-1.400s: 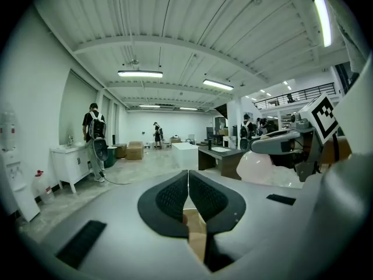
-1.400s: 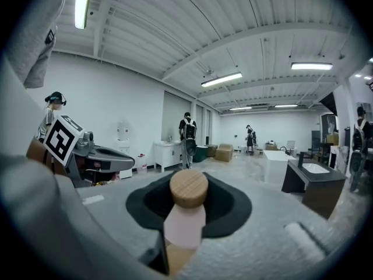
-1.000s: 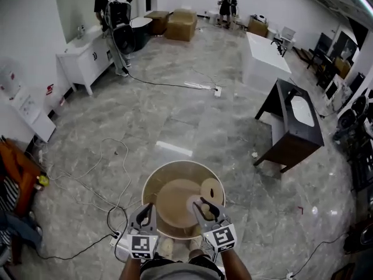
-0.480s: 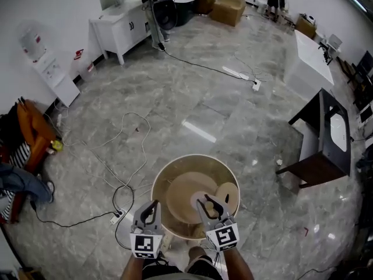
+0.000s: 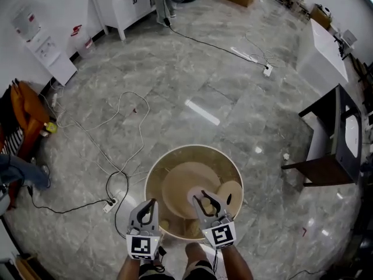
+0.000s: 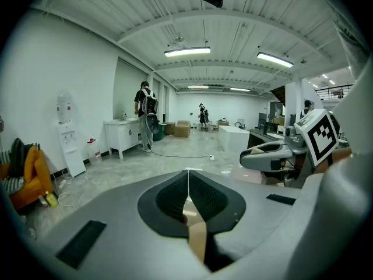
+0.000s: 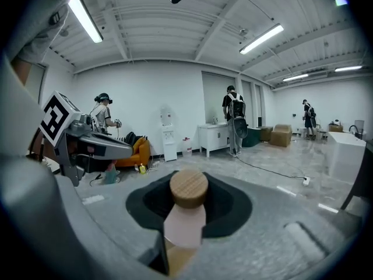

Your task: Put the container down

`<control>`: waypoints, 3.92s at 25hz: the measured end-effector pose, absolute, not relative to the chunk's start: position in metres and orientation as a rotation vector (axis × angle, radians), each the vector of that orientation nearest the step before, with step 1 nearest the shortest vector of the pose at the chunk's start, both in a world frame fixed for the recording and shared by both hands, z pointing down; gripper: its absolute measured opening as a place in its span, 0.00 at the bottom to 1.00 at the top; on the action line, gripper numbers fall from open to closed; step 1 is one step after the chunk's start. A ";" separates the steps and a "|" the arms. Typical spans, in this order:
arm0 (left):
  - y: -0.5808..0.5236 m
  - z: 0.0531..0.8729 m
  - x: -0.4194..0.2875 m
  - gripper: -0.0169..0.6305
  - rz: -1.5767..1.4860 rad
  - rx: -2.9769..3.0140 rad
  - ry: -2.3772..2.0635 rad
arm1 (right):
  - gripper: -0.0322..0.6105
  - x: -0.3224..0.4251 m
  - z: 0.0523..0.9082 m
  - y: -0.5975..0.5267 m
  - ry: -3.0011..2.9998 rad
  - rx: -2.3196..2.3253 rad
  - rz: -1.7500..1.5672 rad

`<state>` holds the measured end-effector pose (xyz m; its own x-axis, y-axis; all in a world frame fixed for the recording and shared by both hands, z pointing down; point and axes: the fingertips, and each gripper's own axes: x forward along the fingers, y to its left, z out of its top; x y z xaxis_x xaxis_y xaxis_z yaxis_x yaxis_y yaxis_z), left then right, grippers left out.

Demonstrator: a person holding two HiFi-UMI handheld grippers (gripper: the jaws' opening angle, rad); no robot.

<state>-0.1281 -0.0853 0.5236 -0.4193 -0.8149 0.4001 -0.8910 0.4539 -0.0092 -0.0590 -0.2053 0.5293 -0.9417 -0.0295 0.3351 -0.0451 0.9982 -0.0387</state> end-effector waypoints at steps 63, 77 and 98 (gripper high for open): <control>-0.099 0.909 -0.158 0.06 0.218 1.151 -2.172 | 0.23 -0.124 0.946 -0.224 -2.562 -0.134 0.036; -0.095 0.905 -0.155 0.06 0.220 1.159 -2.167 | 0.24 -0.123 0.948 -0.219 -2.543 -0.094 0.007; -0.082 0.847 -0.159 0.06 0.227 1.210 -2.194 | 0.47 -0.125 0.884 -0.208 -2.585 -0.110 0.062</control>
